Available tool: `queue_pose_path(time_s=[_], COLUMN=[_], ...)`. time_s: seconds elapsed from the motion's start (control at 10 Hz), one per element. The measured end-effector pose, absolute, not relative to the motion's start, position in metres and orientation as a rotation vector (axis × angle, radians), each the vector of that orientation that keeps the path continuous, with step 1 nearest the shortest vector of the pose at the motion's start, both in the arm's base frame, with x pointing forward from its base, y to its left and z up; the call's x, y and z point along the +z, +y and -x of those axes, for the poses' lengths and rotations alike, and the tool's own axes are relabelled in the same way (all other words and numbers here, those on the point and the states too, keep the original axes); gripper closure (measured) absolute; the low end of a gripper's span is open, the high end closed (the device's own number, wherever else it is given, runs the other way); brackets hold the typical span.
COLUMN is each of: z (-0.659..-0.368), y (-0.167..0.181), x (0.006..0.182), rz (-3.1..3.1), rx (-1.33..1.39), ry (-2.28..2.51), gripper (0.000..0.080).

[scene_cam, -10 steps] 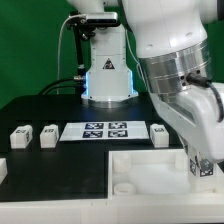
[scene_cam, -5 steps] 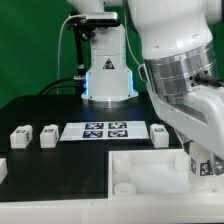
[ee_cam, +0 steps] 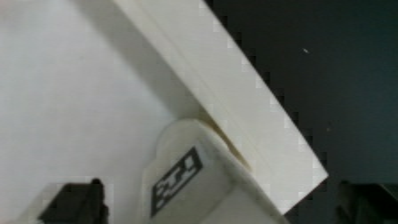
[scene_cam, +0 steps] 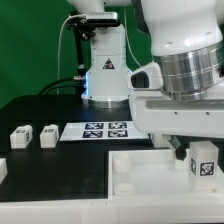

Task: Assemble one leg

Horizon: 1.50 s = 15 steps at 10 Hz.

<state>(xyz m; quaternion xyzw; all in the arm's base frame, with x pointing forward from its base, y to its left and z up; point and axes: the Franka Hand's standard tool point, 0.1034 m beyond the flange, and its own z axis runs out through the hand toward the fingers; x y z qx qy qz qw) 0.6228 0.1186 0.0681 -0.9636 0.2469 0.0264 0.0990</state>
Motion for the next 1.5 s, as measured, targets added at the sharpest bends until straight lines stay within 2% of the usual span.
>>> queue_pose_path(time_s=[0.3, 0.4, 0.5, 0.6, 0.7, 0.8, 1.0, 1.5], z=[-0.6257, -0.6252, -0.6251, -0.6251, -0.625, -0.625, -0.625, -0.6273], y=[0.1173, 0.1174, 0.1175, 0.1173, 0.117, 0.1153, 0.1154, 0.1172], x=[0.0674, 0.067, 0.0669, 0.0668, 0.0666, 0.0661, 0.0659, 0.0642], rz=[2.992, 2.989, 2.987, 2.988, 2.981, 2.954, 2.903, 2.355], rx=[-0.038, -0.033, -0.031, -0.031, -0.024, -0.008, 0.012, 0.149], ry=[0.108, 0.143, 0.177, 0.171, 0.256, 0.466, 0.707, 1.784], gripper=[0.0151, 0.0151, 0.0253, 0.0389, 0.0389, 0.0502, 0.0502, 0.0502])
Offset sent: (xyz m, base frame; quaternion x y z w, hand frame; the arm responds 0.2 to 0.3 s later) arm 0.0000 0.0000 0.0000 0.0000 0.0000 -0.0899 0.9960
